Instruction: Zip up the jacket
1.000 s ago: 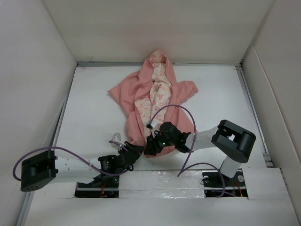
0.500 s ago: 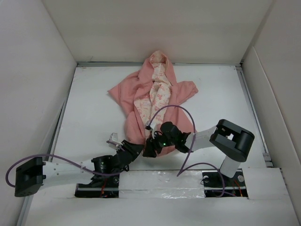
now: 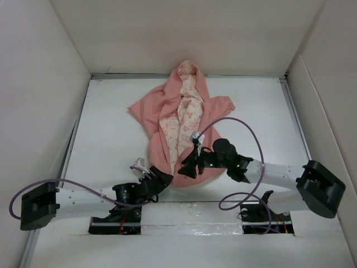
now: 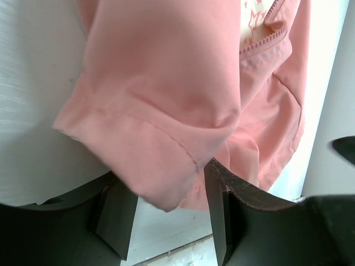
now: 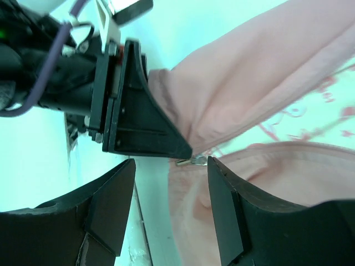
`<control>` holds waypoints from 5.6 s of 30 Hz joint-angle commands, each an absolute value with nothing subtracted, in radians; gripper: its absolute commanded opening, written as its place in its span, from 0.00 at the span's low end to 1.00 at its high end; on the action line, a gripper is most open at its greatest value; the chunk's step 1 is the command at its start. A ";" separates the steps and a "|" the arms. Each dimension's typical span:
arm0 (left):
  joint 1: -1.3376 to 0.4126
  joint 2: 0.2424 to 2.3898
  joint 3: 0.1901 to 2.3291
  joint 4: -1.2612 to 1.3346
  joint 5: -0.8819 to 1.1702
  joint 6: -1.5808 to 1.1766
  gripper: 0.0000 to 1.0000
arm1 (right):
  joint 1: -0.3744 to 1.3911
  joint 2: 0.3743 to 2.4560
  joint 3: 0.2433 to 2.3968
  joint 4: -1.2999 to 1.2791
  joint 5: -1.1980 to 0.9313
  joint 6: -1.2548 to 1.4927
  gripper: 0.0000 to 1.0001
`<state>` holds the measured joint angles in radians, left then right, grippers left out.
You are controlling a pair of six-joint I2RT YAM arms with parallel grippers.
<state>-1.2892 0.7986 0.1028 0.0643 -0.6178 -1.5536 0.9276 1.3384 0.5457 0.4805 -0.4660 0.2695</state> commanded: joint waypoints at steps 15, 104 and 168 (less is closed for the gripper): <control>-1.293 0.900 0.100 0.161 -0.557 -1.545 0.21 | 0.870 1.189 0.463 0.437 -0.390 0.290 0.60; -1.293 0.373 -0.075 0.488 -0.626 -1.230 0.00 | 0.761 1.701 0.601 1.465 -0.899 0.953 0.49; -1.293 0.408 -0.081 0.548 -0.626 -1.201 0.00 | 0.752 1.683 0.606 1.519 -0.913 1.026 0.54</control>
<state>-1.2892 0.4164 0.0452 0.4759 -0.6258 -1.2251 0.7383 1.6859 0.5755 1.3018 -0.9127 1.0248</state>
